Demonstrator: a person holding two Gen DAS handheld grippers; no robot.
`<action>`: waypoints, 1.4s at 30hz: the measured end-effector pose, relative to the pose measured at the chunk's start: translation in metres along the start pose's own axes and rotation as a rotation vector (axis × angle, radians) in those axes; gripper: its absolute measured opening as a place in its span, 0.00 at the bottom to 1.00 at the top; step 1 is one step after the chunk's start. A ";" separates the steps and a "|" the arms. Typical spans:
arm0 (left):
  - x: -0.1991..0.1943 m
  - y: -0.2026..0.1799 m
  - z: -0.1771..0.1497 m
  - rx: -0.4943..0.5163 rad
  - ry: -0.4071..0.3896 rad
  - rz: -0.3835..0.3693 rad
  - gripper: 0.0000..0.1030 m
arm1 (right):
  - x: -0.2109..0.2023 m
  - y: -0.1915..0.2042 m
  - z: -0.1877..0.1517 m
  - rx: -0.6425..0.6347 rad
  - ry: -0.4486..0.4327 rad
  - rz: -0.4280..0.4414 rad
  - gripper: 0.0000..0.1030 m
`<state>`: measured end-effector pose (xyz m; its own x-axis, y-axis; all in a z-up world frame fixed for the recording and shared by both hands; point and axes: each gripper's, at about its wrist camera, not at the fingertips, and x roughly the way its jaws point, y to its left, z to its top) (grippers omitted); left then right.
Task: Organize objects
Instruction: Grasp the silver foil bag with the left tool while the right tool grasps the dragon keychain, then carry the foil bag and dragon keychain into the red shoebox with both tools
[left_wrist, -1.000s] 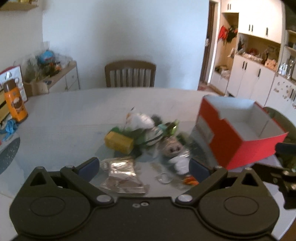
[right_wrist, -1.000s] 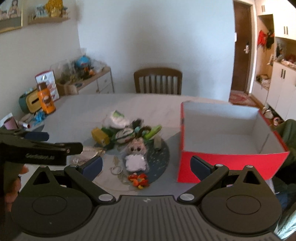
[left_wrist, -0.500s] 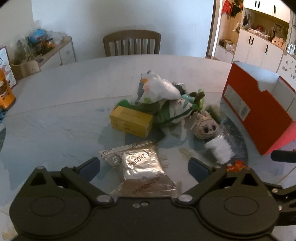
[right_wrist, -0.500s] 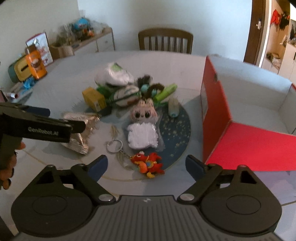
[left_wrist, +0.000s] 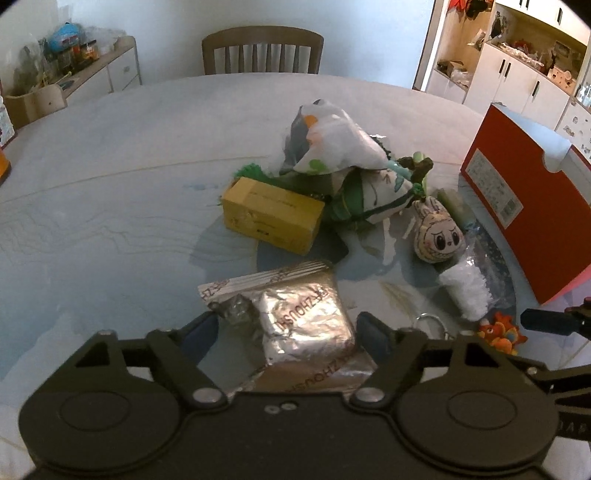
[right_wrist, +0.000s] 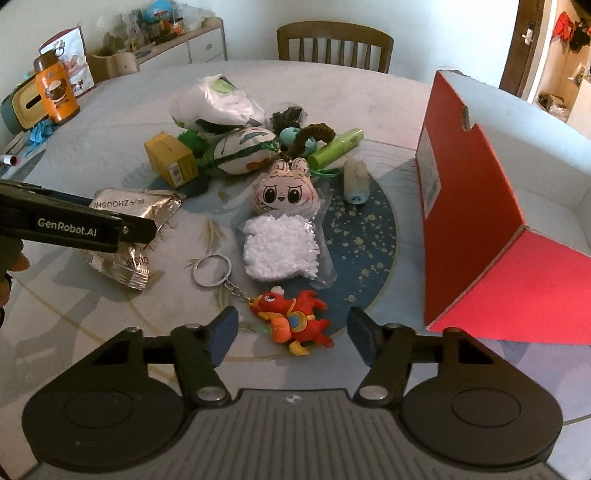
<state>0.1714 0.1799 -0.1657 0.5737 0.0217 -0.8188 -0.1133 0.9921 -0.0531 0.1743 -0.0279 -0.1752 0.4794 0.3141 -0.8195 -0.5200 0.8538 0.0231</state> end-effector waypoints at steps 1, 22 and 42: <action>0.000 0.001 0.000 -0.005 0.003 -0.010 0.75 | 0.001 0.001 0.000 -0.001 0.003 -0.001 0.55; -0.025 0.014 -0.001 -0.024 -0.017 -0.097 0.47 | -0.031 0.011 0.001 0.001 -0.014 -0.006 0.38; -0.105 -0.033 0.034 0.056 -0.142 -0.236 0.47 | -0.145 -0.028 0.032 0.132 -0.163 -0.046 0.38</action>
<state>0.1426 0.1490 -0.0580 0.6870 -0.1977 -0.6993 0.0799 0.9770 -0.1978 0.1413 -0.0841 -0.0386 0.6139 0.3273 -0.7183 -0.4032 0.9124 0.0712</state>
